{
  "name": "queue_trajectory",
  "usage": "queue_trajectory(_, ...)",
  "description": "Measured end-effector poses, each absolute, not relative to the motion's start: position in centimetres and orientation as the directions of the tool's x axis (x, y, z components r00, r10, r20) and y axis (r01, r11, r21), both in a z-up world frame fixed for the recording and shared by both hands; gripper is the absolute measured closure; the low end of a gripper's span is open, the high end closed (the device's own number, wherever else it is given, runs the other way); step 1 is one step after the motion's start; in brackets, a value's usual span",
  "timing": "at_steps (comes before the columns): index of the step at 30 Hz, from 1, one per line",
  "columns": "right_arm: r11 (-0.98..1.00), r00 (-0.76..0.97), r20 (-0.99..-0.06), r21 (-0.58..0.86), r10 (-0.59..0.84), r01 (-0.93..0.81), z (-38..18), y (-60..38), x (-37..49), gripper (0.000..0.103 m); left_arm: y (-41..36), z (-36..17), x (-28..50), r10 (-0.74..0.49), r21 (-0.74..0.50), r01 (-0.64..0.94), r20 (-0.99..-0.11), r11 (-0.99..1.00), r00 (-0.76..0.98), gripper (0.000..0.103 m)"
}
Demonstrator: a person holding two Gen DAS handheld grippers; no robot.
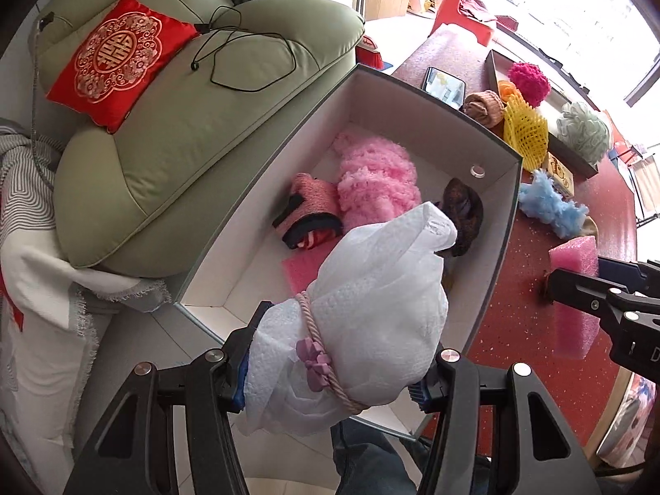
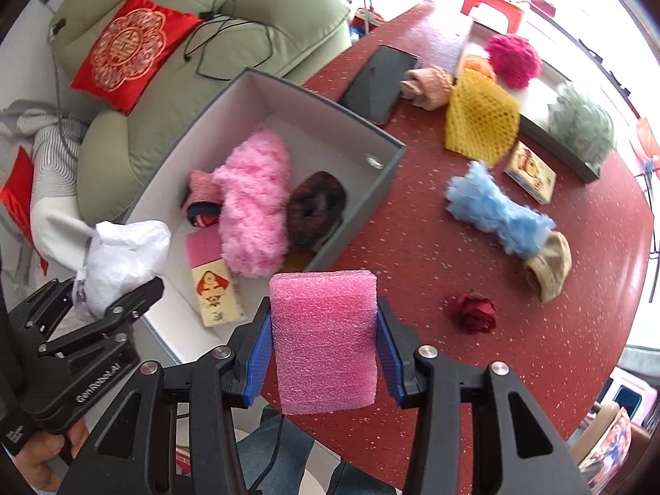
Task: Organize soft objects
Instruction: 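Carry the white bundle with the left gripper while the right carries the pink sponge over the box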
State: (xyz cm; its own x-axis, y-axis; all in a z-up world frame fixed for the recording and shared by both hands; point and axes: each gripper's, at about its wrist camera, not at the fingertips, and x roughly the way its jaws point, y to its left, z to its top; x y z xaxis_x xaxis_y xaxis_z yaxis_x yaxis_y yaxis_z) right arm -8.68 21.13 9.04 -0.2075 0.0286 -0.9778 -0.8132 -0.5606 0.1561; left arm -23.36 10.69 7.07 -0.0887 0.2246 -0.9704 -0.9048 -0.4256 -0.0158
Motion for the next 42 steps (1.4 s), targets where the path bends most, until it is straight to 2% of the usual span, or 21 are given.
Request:
queue_trajectory(13, -0.644, -0.169, -0.986, 0.13, -0.001, -0.754, 8.3, 19.0, -13.0, 0.054, 9.8, 4.9, -24.9, 0.18, 0.009, -0.888, -0.978, -0.46, -0.103, 0.045)
queue_trajectory(42, -0.652, -0.141, -0.99, 0.12, -0.02, -0.749, 7.2, 18.9, -14.5, 0.054, 9.9, 3.8, -25.8, 0.162, 0.016, -0.879, -0.981, -0.476, -0.105, 0.045)
